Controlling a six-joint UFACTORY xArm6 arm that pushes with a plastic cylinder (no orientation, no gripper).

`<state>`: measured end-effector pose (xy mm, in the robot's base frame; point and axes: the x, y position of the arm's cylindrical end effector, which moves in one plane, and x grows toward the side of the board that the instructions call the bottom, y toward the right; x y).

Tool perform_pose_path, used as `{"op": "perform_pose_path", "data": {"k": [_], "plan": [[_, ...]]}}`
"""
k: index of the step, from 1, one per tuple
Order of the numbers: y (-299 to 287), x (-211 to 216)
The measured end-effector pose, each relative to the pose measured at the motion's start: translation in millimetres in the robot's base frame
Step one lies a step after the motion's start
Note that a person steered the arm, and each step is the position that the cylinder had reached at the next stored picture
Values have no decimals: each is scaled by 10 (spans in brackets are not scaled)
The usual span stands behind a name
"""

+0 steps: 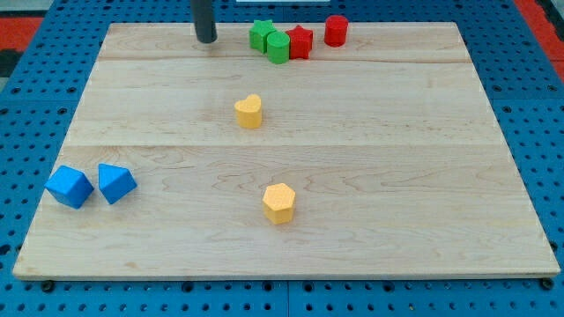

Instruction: Move red circle into red star

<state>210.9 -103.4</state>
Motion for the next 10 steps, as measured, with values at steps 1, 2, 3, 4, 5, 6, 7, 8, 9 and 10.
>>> {"op": "perform_pose_path", "data": {"k": [1,2,3,4,5,6,7,8,9,10], "plan": [[487,-139],[785,-168],[869,-177],[869,-183],[967,-178],[1289,-181],[1587,-186],[1756,-186],[2214,-174],[2338,-137]]}}
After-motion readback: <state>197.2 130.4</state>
